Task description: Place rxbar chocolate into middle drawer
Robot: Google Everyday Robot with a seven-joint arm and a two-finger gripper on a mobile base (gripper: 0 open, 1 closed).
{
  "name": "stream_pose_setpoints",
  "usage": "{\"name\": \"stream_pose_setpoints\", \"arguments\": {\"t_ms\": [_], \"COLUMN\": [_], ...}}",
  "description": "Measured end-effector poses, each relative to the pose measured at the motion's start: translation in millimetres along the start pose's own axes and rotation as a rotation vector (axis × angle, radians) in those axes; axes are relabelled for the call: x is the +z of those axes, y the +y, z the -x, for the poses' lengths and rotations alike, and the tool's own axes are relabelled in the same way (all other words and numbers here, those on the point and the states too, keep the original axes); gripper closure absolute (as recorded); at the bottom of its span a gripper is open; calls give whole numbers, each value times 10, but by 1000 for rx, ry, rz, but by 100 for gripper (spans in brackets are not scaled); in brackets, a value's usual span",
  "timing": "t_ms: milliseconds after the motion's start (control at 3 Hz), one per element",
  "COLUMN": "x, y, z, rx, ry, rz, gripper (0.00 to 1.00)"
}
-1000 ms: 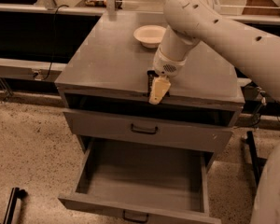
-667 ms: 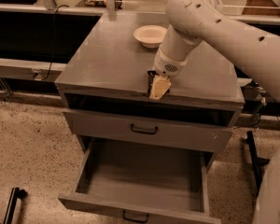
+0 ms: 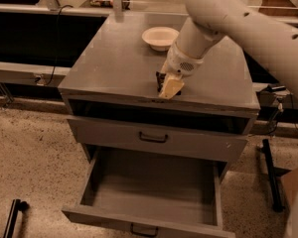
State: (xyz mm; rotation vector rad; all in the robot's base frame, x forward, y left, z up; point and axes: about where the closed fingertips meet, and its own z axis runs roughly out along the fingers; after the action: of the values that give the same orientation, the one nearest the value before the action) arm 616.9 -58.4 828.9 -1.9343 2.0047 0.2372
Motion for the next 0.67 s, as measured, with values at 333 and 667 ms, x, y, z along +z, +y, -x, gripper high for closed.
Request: {"name": "stream_pose_setpoints", "arguments": {"t_ms": [333, 667], "x": [-418, -692], "y": [86, 152], "z": [202, 343], "rx": [-79, -118], "ry": [-106, -156], "rz": [-26, -35], "gripper": [100, 100]}}
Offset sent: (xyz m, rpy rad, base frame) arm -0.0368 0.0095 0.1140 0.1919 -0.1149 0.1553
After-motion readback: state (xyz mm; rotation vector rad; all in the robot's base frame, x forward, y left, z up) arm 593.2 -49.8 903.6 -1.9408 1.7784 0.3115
